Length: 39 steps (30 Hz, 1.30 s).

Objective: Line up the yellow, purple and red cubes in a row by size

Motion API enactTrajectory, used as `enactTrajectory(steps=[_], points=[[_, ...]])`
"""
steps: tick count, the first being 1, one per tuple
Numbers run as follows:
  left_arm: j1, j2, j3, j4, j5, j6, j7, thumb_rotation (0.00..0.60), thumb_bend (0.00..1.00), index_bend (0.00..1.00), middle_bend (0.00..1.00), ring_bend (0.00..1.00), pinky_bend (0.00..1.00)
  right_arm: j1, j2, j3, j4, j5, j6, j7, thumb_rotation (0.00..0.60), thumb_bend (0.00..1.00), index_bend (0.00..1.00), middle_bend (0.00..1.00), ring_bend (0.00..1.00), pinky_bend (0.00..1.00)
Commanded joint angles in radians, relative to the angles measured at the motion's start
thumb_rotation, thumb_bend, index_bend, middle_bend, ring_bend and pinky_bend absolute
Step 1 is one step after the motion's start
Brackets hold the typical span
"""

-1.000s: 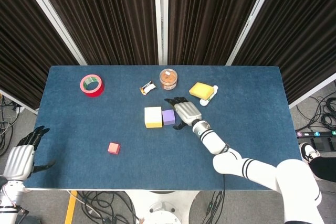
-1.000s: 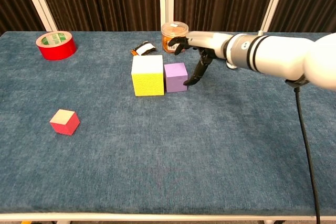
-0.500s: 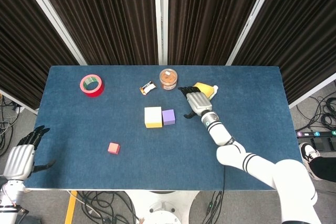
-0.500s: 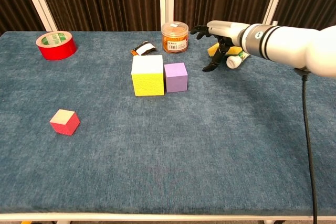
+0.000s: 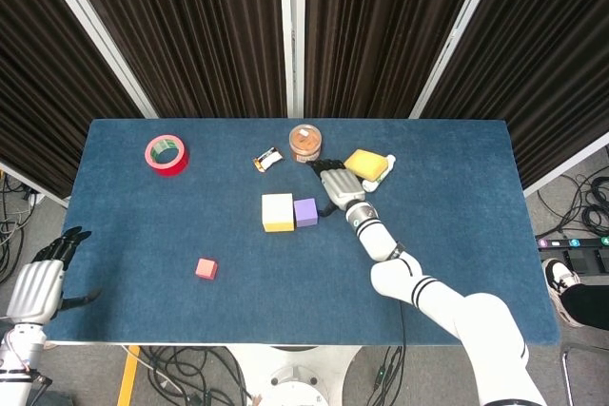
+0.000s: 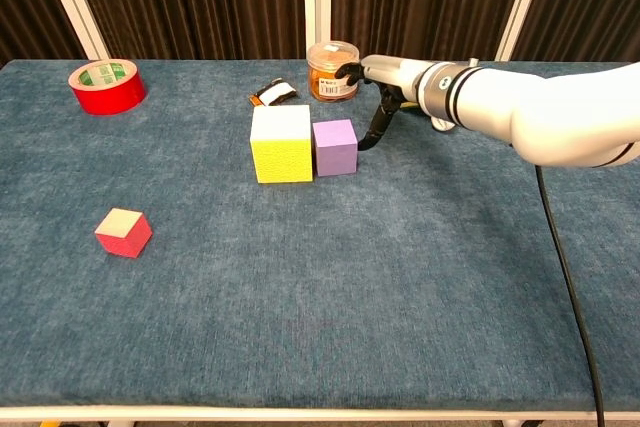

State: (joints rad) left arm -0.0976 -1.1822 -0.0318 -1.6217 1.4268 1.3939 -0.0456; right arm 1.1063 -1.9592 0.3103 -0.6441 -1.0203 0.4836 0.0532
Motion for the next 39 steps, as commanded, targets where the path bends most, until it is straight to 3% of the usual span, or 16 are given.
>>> enactTrajectory(steps=[1, 18, 21, 26, 31, 33, 37, 39], points=[[0.002, 0.001, 0.002, 0.000, 0.002, 0.003, -0.001, 0.600, 0.19, 0.19, 0.20, 0.18, 0.24, 0.002, -0.005, 0.003, 0.006, -0.008, -0.005, 0.008, 0.600, 0.04, 0.00, 0.05, 0.00, 0.00], [-0.019, -0.006, 0.003, 0.018, 0.010, -0.030, -0.025, 0.600, 0.19, 0.19, 0.20, 0.18, 0.24, -0.011, 0.012, 0.009, -0.032, -0.032, 0.015, -0.008, 0.600, 0.04, 0.00, 0.04, 0.00, 0.00], [-0.048, -0.006, -0.006, 0.029, 0.022, -0.060, -0.039, 0.600, 0.19, 0.19, 0.20, 0.18, 0.24, -0.053, 0.076, -0.005, -0.117, -0.057, 0.062, -0.012, 0.600, 0.05, 0.00, 0.04, 0.00, 0.00], [-0.126, -0.014, -0.034, 0.067, 0.050, -0.130, -0.063, 0.600, 0.19, 0.25, 0.20, 0.18, 0.24, -0.152, 0.277, -0.037, -0.352, -0.120, 0.176, -0.030, 0.600, 0.09, 0.00, 0.04, 0.00, 0.00], [-0.231, -0.050, -0.055, 0.117, 0.048, -0.257, -0.025, 0.600, 0.19, 0.30, 0.31, 0.26, 0.25, -0.239, 0.465, -0.038, -0.560, -0.136, 0.284, -0.054, 0.600, 0.10, 0.00, 0.04, 0.00, 0.00], [-0.261, -0.069, -0.058, 0.125, 0.041, -0.295, 0.002, 0.600, 0.19, 0.33, 0.36, 0.33, 0.32, -0.269, 0.520, -0.035, -0.613, -0.139, 0.320, -0.050, 0.600, 0.10, 0.00, 0.04, 0.00, 0.00], [-0.304, -0.108, -0.053, 0.113, 0.013, -0.364, 0.049, 0.600, 0.19, 0.37, 0.53, 0.56, 0.66, -0.318, 0.604, -0.041, -0.676, -0.153, 0.368, -0.036, 0.600, 0.10, 0.00, 0.04, 0.00, 0.00], [-0.318, -0.127, -0.050, 0.110, 0.000, -0.388, 0.068, 0.600, 0.19, 0.38, 0.59, 0.65, 0.77, -0.333, 0.625, -0.045, -0.685, -0.157, 0.379, -0.026, 0.600, 0.10, 0.00, 0.04, 0.00, 0.00]])
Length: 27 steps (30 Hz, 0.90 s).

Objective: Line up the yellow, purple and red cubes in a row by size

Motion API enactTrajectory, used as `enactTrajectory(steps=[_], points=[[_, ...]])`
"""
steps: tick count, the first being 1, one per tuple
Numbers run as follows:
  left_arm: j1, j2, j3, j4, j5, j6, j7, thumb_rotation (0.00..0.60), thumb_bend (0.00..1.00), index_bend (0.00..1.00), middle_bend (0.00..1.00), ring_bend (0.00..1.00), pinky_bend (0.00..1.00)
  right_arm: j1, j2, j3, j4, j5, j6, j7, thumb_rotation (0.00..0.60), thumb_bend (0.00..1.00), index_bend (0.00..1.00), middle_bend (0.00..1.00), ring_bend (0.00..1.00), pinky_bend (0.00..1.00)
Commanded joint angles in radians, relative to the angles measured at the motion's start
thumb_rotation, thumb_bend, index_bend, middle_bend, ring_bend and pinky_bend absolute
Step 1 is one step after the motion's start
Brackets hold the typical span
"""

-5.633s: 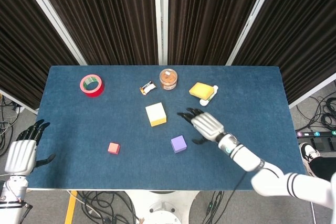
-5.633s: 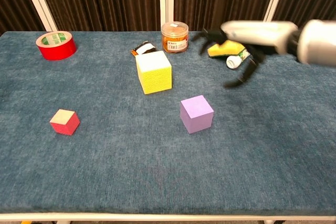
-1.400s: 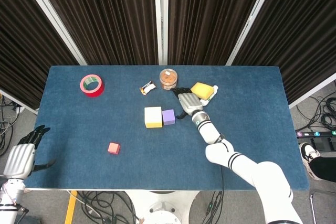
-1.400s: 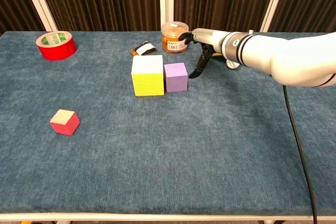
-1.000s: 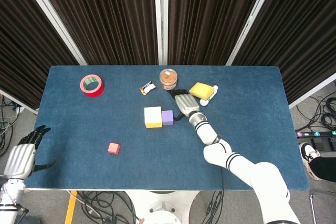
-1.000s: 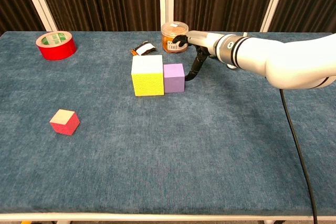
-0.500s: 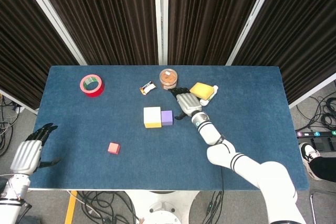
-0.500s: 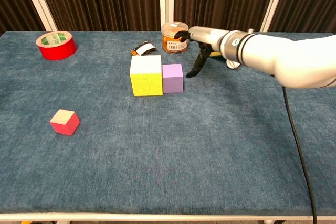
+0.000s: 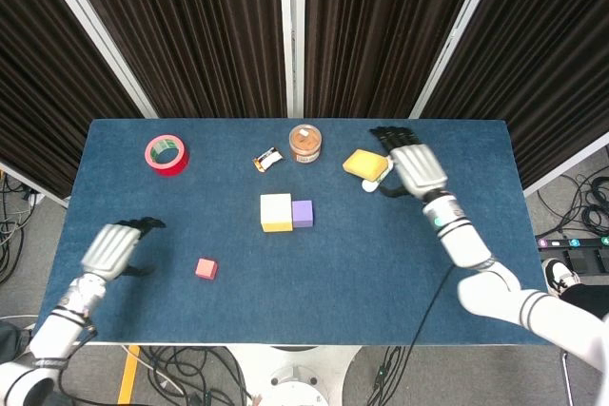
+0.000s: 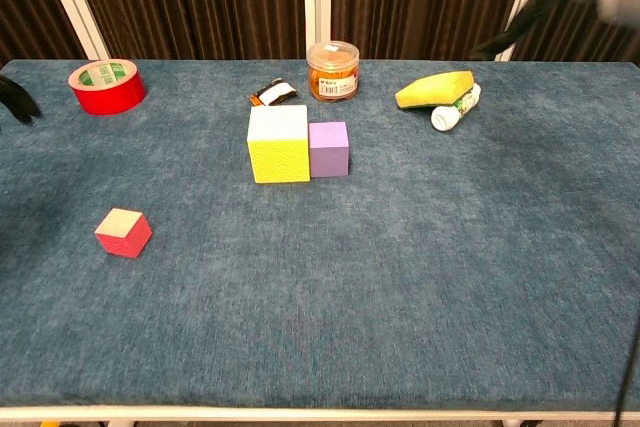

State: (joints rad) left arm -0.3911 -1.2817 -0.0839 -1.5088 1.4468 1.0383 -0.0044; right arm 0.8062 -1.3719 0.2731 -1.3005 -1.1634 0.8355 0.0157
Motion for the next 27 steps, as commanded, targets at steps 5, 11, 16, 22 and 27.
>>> enactTrajectory(steps=[5, 11, 16, 22, 27], points=[[-0.061, -0.075, 0.001, -0.031, -0.077, -0.090, 0.079, 0.600, 0.19, 0.39, 0.69, 0.76, 0.88, -0.060, 0.063, -0.024, -0.028, -0.028, 0.036, 0.043, 0.600, 0.10, 0.00, 0.04, 0.00, 0.00], [-0.098, -0.125, 0.000, -0.066, -0.148, -0.137, 0.151, 0.600, 0.19, 0.38, 0.77, 0.82, 0.93, -0.080, 0.061, -0.043, -0.001, -0.042, 0.033, 0.083, 0.600, 0.09, 0.00, 0.04, 0.00, 0.00], [-0.116, -0.176, 0.006, -0.057, -0.219, -0.157, 0.210, 0.600, 0.20, 0.40, 0.81, 0.86, 0.95, -0.092, 0.060, -0.052, 0.020, -0.051, 0.029, 0.115, 0.600, 0.09, 0.00, 0.04, 0.00, 0.00], [-0.126, -0.224, 0.010, -0.026, -0.269, -0.147, 0.259, 0.600, 0.23, 0.45, 0.83, 0.88, 0.95, -0.099, 0.060, -0.055, 0.037, -0.055, 0.024, 0.141, 0.600, 0.09, 0.00, 0.04, 0.00, 0.00], [-0.132, -0.249, 0.016, 0.003, -0.285, -0.132, 0.287, 0.600, 0.27, 0.49, 0.83, 0.88, 0.95, -0.104, 0.060, -0.058, 0.043, -0.061, 0.020, 0.156, 0.600, 0.09, 0.00, 0.04, 0.00, 0.00]])
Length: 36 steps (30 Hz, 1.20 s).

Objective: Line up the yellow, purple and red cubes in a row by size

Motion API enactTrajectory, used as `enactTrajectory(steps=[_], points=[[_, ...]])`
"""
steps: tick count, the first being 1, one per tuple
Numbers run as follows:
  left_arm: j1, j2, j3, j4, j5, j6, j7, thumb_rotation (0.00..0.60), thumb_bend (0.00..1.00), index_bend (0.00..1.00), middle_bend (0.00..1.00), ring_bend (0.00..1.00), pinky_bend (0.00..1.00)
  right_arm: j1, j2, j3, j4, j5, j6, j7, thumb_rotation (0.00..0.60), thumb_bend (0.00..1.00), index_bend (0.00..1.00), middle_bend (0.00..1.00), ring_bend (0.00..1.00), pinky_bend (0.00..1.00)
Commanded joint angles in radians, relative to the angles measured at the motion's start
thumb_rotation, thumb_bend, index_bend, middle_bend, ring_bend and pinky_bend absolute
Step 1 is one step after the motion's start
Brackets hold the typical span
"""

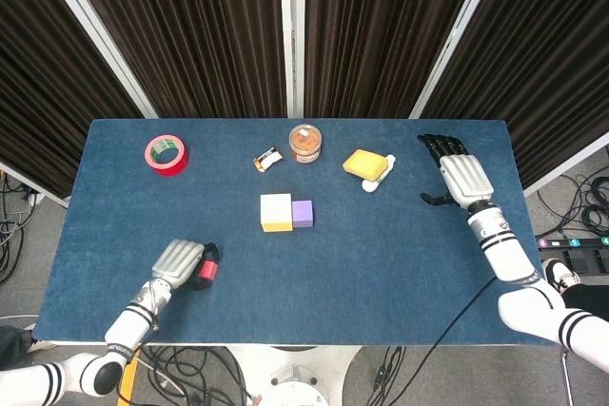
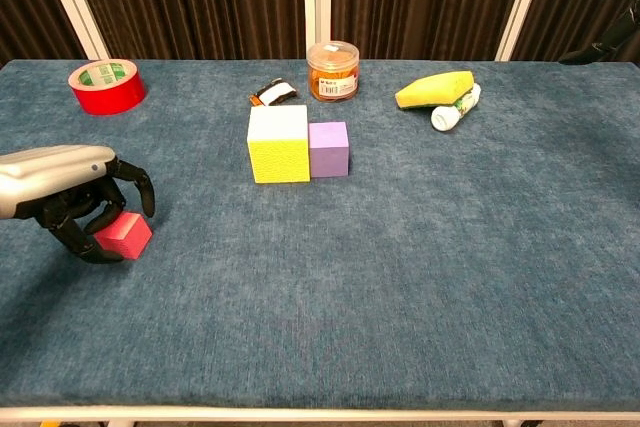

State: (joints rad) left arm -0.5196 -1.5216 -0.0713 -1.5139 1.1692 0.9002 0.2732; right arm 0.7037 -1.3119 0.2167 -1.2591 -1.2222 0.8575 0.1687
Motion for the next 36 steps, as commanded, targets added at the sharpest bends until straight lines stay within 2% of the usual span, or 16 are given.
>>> enactTrajectory(steps=[1, 7, 11, 19, 30, 36], points=[[-0.004, -0.010, 0.004, 0.009, -0.009, 0.008, 0.010, 0.600, 0.27, 0.50, 0.83, 0.88, 0.95, -0.003, 0.000, -0.003, 0.003, -0.003, -0.003, 0.005, 0.600, 0.09, 0.00, 0.04, 0.00, 0.00], [-0.007, -0.019, 0.002, 0.013, 0.019, 0.053, 0.028, 0.600, 0.31, 0.59, 0.85, 0.89, 0.95, -0.011, -0.001, -0.006, 0.008, -0.013, 0.001, 0.027, 0.600, 0.09, 0.00, 0.04, 0.00, 0.00], [-0.024, -0.008, -0.007, -0.023, 0.059, 0.067, 0.027, 0.600, 0.31, 0.60, 0.85, 0.89, 0.95, -0.018, 0.005, -0.005, 0.009, -0.018, 0.010, 0.038, 0.600, 0.09, 0.00, 0.04, 0.00, 0.00], [-0.137, -0.056, -0.058, -0.073, 0.137, 0.016, 0.051, 0.600, 0.31, 0.59, 0.85, 0.89, 0.95, -0.028, 0.022, 0.008, 0.024, -0.003, 0.007, 0.063, 0.600, 0.09, 0.00, 0.04, 0.00, 0.00], [-0.330, -0.209, -0.129, 0.034, 0.180, -0.099, 0.081, 0.600, 0.31, 0.57, 0.84, 0.88, 0.95, -0.045, 0.052, 0.026, 0.031, 0.010, 0.020, 0.088, 0.600, 0.09, 0.00, 0.04, 0.00, 0.00], [-0.416, -0.304, -0.144, 0.118, 0.133, -0.162, 0.138, 0.600, 0.31, 0.55, 0.83, 0.88, 0.95, -0.057, 0.061, 0.022, 0.027, 0.013, 0.021, 0.091, 0.600, 0.09, 0.00, 0.04, 0.00, 0.00]])
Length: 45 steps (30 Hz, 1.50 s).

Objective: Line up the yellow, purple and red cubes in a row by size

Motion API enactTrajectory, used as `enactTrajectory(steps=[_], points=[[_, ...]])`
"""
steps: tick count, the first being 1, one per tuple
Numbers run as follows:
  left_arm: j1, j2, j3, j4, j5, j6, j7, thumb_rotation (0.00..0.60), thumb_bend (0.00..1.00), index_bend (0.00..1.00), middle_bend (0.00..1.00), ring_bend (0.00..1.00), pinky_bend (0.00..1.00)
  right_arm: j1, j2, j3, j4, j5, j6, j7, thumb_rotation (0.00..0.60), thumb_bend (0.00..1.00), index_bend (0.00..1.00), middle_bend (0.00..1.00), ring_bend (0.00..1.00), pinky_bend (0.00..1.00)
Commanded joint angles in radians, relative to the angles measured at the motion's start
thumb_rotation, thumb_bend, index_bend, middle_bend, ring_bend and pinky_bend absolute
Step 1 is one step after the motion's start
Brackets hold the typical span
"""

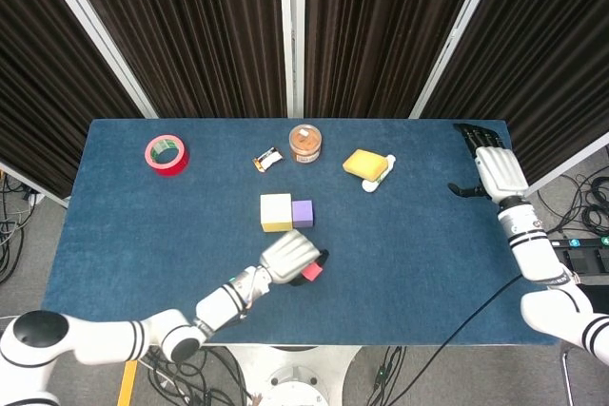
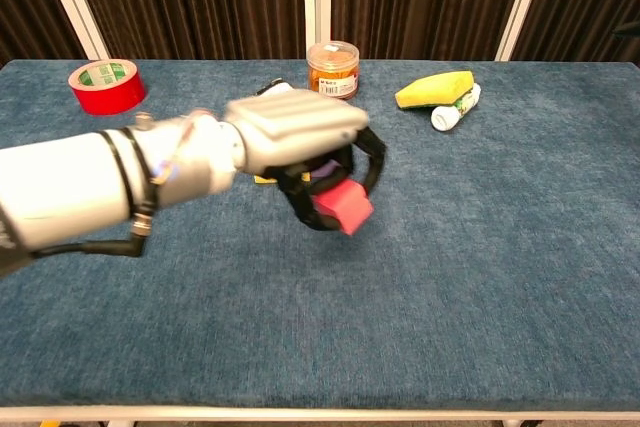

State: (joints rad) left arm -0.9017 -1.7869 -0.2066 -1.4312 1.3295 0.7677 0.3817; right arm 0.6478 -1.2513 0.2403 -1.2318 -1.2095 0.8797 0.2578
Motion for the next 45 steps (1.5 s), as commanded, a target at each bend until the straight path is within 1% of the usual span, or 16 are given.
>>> enactTrajectory(steps=[1, 3, 6, 10, 12, 15, 19, 23, 26, 28, 30, 32, 35, 39, 42, 45], points=[[-0.046, -0.055, -0.006, 0.049, -0.042, -0.042, 0.043, 0.600, 0.31, 0.55, 0.83, 0.88, 0.95, -0.002, -0.001, -0.003, 0.001, -0.001, -0.004, 0.003, 0.600, 0.09, 0.00, 0.04, 0.00, 0.00], [-0.063, -0.076, 0.002, 0.068, -0.059, -0.056, 0.070, 0.600, 0.31, 0.53, 0.83, 0.88, 0.95, -0.002, -0.004, -0.006, 0.004, -0.004, -0.009, 0.005, 0.600, 0.09, 0.00, 0.04, 0.00, 0.00], [-0.078, -0.093, 0.016, 0.079, -0.089, -0.065, 0.108, 0.600, 0.31, 0.46, 0.82, 0.87, 0.95, -0.001, -0.008, -0.010, 0.008, -0.012, -0.014, 0.011, 0.600, 0.09, 0.00, 0.04, 0.00, 0.00], [-0.060, -0.066, 0.025, 0.029, -0.097, -0.021, 0.113, 0.600, 0.29, 0.27, 0.79, 0.86, 0.94, -0.001, -0.007, -0.011, 0.006, -0.024, -0.011, 0.019, 0.600, 0.09, 0.00, 0.04, 0.00, 0.00], [-0.041, -0.041, 0.032, -0.009, -0.089, 0.015, 0.106, 0.600, 0.29, 0.24, 0.79, 0.86, 0.94, -0.003, -0.002, -0.014, -0.001, -0.032, -0.008, 0.018, 0.600, 0.09, 0.00, 0.04, 0.00, 0.00], [0.007, 0.026, 0.053, -0.094, -0.068, 0.087, 0.094, 0.600, 0.29, 0.23, 0.78, 0.86, 0.93, -0.011, 0.011, -0.024, -0.026, -0.061, 0.010, 0.022, 0.600, 0.09, 0.00, 0.05, 0.00, 0.00], [0.120, 0.150, 0.102, -0.191, -0.022, 0.238, 0.037, 0.600, 0.29, 0.23, 0.78, 0.86, 0.93, -0.020, 0.047, -0.051, -0.082, -0.136, 0.022, 0.081, 0.600, 0.12, 0.00, 0.09, 0.00, 0.00], [0.227, 0.246, 0.140, -0.207, -0.009, 0.362, -0.025, 0.600, 0.28, 0.23, 0.78, 0.85, 0.92, -0.013, 0.074, -0.096, -0.147, -0.241, 0.023, 0.134, 0.600, 0.17, 0.05, 0.15, 0.00, 0.00], [0.300, 0.304, 0.164, -0.202, -0.017, 0.440, -0.046, 0.600, 0.28, 0.25, 0.77, 0.83, 0.92, 0.001, 0.076, -0.138, -0.185, -0.329, 0.024, 0.170, 0.600, 0.21, 0.10, 0.16, 0.00, 0.00], [0.347, 0.340, 0.174, -0.197, -0.035, 0.483, -0.060, 0.600, 0.27, 0.25, 0.74, 0.79, 0.91, 0.016, 0.066, -0.163, -0.205, -0.383, 0.024, 0.182, 0.600, 0.22, 0.12, 0.16, 0.00, 0.00], [0.382, 0.369, 0.179, -0.193, -0.054, 0.509, -0.078, 0.600, 0.26, 0.25, 0.71, 0.74, 0.90, 0.032, 0.051, -0.184, -0.220, -0.427, 0.022, 0.182, 0.600, 0.22, 0.13, 0.17, 0.00, 0.01], [0.420, 0.397, 0.181, -0.189, -0.066, 0.537, -0.119, 0.600, 0.24, 0.26, 0.67, 0.70, 0.90, 0.058, 0.020, -0.202, -0.236, -0.471, 0.012, 0.177, 0.600, 0.22, 0.15, 0.19, 0.00, 0.05], [0.466, 0.424, 0.180, -0.178, -0.070, 0.582, -0.154, 0.600, 0.22, 0.26, 0.60, 0.63, 0.88, 0.099, -0.025, -0.213, -0.239, -0.499, -0.021, 0.168, 0.600, 0.22, 0.17, 0.19, 0.00, 0.09], [0.522, 0.438, 0.179, -0.174, -0.074, 0.643, -0.164, 0.600, 0.20, 0.25, 0.53, 0.54, 0.80, 0.155, -0.101, -0.223, -0.223, -0.521, -0.075, 0.126, 0.600, 0.22, 0.17, 0.16, 0.00, 0.09], [0.550, 0.444, 0.179, -0.169, -0.079, 0.652, -0.181, 0.600, 0.20, 0.26, 0.51, 0.52, 0.72, 0.185, -0.158, -0.230, -0.199, -0.530, -0.102, 0.070, 0.600, 0.22, 0.17, 0.14, 0.00, 0.09], [0.566, 0.446, 0.178, -0.167, -0.078, 0.650, -0.205, 0.600, 0.20, 0.25, 0.50, 0.51, 0.71, 0.204, -0.196, -0.236, -0.174, -0.529, -0.126, 0.016, 0.600, 0.22, 0.17, 0.14, 0.00, 0.09]])
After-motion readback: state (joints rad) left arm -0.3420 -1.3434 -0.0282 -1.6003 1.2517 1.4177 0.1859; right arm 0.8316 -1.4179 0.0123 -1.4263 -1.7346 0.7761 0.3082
